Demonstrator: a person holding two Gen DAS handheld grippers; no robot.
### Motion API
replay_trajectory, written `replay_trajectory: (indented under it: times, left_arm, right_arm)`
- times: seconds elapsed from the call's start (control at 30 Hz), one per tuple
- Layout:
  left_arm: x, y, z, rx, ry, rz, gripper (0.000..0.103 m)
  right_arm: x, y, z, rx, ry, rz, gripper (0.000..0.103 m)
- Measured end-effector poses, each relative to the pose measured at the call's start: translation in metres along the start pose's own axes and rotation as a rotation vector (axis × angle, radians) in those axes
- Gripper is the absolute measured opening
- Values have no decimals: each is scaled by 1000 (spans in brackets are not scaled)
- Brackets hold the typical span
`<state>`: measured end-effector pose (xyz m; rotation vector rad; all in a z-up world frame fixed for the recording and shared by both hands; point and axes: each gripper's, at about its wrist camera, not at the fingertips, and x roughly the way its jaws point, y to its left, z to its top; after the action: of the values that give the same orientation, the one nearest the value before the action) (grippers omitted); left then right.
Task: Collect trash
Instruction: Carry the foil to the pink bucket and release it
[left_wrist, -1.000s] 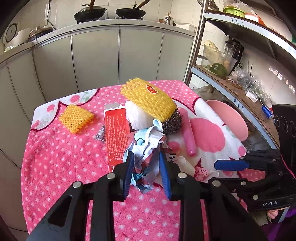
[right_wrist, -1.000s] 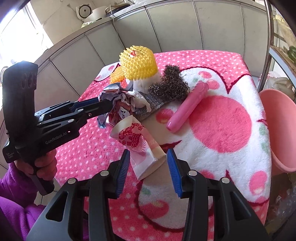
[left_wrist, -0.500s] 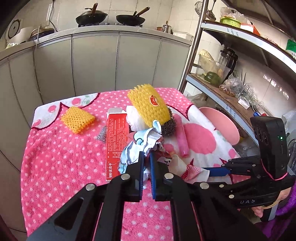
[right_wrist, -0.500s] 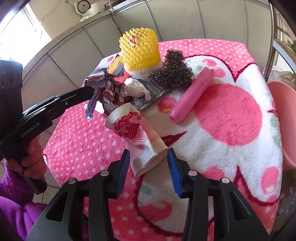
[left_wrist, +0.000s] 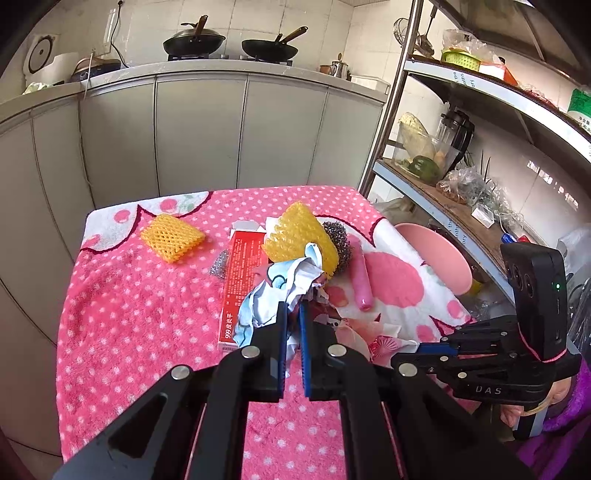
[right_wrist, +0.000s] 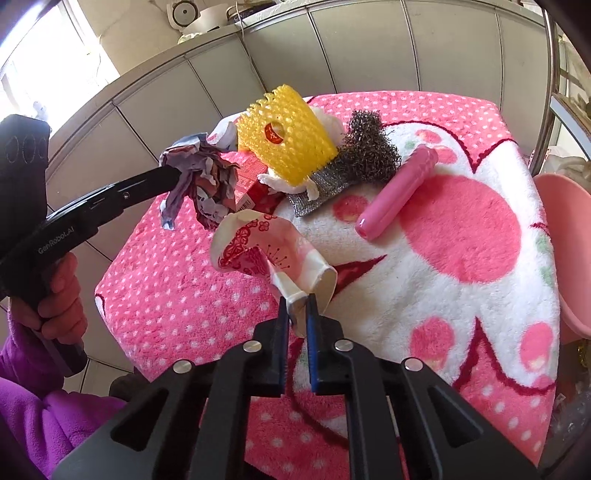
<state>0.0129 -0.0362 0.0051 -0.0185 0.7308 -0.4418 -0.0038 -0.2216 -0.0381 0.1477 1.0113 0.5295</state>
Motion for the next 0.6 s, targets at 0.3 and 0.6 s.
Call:
replay_trajectory:
  times: [0.3, 0.6]
  left_arm:
    - [-12, -17, 10, 10, -21, -60, 5]
    - [-4, -66, 34, 90, -38, -161, 5]
  right_arm:
    - [-41, -9, -5, 30, -103, -27, 9]
    - [-88, -49, -11, 113, -213, -130, 9]
